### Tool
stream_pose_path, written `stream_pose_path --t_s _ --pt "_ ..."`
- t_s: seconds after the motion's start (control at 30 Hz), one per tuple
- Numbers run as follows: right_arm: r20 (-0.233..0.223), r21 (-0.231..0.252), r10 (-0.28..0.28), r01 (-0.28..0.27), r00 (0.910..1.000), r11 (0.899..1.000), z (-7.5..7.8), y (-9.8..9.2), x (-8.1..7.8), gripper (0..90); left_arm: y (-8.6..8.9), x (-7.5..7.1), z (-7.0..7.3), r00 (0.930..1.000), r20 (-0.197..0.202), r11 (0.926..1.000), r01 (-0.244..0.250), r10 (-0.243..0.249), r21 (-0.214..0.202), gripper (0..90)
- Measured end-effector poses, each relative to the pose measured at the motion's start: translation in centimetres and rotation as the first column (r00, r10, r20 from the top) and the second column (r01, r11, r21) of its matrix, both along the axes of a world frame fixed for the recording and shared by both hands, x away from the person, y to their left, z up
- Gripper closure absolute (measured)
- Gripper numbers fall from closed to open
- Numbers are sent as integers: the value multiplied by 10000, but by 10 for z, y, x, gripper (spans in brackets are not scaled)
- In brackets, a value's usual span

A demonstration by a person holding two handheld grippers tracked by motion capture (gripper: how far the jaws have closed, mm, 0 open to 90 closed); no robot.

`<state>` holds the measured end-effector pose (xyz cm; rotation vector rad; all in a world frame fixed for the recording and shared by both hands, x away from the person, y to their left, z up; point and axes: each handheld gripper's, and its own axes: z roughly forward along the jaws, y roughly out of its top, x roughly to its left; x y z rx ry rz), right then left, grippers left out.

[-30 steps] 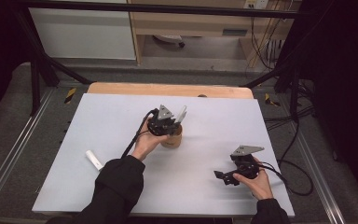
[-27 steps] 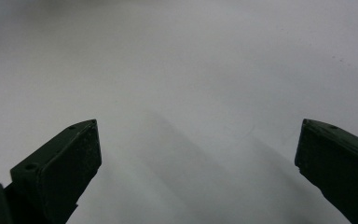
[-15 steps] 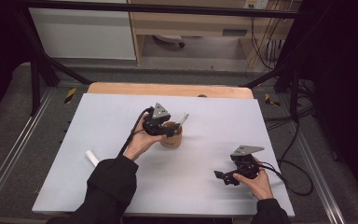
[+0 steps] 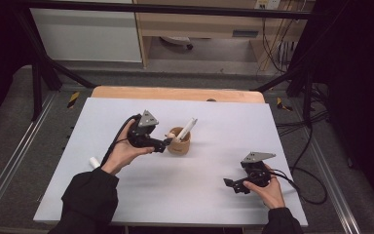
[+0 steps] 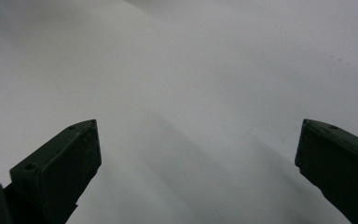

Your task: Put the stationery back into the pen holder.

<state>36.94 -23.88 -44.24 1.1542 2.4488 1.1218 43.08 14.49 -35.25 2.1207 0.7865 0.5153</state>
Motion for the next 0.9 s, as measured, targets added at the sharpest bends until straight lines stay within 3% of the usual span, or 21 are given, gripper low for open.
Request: stream_pose_path --t_s 0.33,0.67,0.83,0.9 --pt "-43 -68 45 -45 10000 10000 -1 1 0 9 58 -19 -23 9963 -534 9976 -661 671 190 70" --pt "-47 -69 26 -26 10000 10000 -1 1 0 9 92 -40 -40 9926 -696 9950 -1002 999 -12 65" --pt "-63 -87 37 -37 10000 10000 -1 0 0 9 108 -51 -48 9867 -786 9898 -1426 1425 49 131" --pt "-57 -85 46 -46 10000 10000 -1 1 0 9 115 -54 -50 9834 -957 9875 -1566 1541 -187 176"
